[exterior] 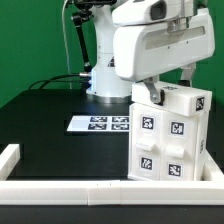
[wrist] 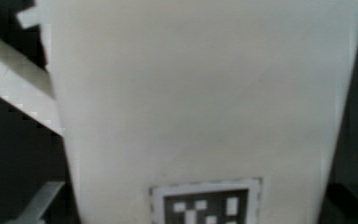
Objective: Assemble cabinet
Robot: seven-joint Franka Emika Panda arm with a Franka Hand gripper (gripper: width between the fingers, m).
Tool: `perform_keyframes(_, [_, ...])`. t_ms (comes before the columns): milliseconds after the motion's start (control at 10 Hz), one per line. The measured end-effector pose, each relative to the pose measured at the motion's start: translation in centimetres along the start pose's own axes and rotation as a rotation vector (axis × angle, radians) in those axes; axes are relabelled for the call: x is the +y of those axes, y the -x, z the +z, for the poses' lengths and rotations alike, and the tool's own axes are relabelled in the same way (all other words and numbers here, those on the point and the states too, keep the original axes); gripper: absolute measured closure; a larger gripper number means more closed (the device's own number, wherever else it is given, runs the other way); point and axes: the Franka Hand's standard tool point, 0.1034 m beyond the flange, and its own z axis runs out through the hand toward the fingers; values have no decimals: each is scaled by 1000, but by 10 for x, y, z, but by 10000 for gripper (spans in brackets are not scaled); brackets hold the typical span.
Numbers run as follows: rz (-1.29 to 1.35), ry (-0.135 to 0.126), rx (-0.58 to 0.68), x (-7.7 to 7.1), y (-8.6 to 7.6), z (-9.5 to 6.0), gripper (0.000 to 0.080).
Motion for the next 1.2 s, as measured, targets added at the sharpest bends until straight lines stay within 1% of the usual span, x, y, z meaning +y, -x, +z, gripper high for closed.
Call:
perform_keyframes(300, [373,-3,33,0,1,1,245])
perform_keyframes(400, [462,-2,37,0,0,0,245])
perform_keyframes(600, [546,-1,41,1,0,1,245])
perform_keyframes(800, [719,-4,42,2,1,0,245])
perform_keyframes(900, [761,-5,42,2,1,0,245])
perform_keyframes(1200, [1042,-11,58,3,1,0,245])
